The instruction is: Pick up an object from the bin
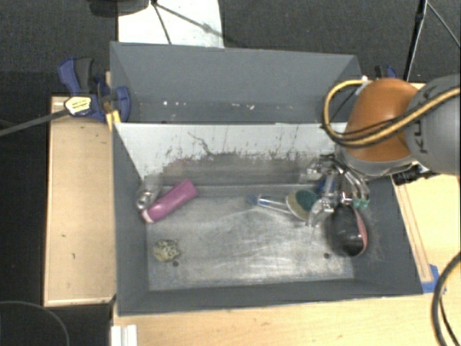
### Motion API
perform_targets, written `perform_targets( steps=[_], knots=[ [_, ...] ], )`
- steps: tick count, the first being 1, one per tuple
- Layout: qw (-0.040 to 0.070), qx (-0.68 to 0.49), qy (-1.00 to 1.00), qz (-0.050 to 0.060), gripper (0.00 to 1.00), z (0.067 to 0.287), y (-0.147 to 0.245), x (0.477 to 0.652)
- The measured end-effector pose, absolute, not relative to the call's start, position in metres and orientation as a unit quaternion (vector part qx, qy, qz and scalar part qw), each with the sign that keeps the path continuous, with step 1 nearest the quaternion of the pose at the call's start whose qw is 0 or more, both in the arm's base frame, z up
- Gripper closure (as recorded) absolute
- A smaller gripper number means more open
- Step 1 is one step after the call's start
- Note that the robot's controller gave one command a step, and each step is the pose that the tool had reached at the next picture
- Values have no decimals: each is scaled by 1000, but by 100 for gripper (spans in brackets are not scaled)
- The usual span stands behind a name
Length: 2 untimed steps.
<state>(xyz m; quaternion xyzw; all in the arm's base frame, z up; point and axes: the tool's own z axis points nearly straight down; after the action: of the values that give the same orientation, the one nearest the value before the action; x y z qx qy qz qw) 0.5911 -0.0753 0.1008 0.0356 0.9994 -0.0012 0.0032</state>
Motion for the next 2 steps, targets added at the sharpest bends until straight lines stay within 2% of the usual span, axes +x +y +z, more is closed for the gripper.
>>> perform_targets(
  steps=[1, 2],
  knots=[
    [4, 125, 992, 1, 0, 72, -123, 594],
    [6, 189, 982, 0, 0, 74, -85, 556]
  ],
)
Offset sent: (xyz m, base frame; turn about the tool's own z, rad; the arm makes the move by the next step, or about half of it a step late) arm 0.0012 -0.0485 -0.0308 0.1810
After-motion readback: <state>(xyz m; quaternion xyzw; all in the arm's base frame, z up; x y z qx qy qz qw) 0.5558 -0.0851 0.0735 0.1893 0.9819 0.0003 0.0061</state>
